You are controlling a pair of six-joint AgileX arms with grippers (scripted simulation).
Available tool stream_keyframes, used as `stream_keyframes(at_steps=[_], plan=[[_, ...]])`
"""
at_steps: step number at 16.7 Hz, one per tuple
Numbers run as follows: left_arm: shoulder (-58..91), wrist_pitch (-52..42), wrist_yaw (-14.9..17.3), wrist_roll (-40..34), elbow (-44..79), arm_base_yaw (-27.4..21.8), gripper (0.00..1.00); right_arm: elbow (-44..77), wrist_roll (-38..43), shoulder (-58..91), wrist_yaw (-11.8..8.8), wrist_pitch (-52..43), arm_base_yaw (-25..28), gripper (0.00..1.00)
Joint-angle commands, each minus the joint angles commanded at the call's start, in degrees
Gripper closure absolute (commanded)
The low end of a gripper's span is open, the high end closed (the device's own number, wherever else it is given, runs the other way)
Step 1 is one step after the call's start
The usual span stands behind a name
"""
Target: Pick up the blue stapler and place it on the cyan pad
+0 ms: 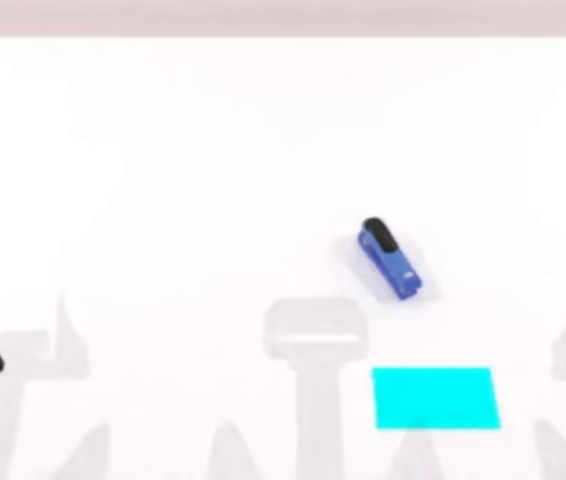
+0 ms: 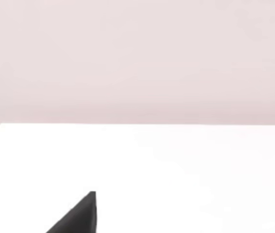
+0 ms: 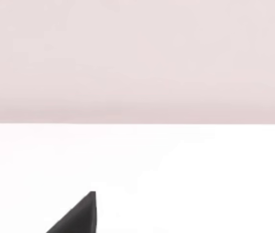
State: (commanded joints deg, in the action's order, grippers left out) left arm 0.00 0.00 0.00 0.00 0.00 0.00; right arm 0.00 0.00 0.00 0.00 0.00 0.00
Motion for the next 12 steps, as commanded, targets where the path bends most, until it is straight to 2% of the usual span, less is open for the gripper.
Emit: stream_keyframes(at_steps=[6, 12], plan=[[0.00, 0.00, 0.00, 0.00, 0.00, 0.00, 0.00, 5.85, 0.18, 5.85, -0.16, -4.32, 1.78, 0.00], [0.00, 0.00, 0.00, 0.00, 0.00, 0.00, 0.00, 31.38, 0.72, 32.23, 0.05, -20.90, 7.77, 0.00]])
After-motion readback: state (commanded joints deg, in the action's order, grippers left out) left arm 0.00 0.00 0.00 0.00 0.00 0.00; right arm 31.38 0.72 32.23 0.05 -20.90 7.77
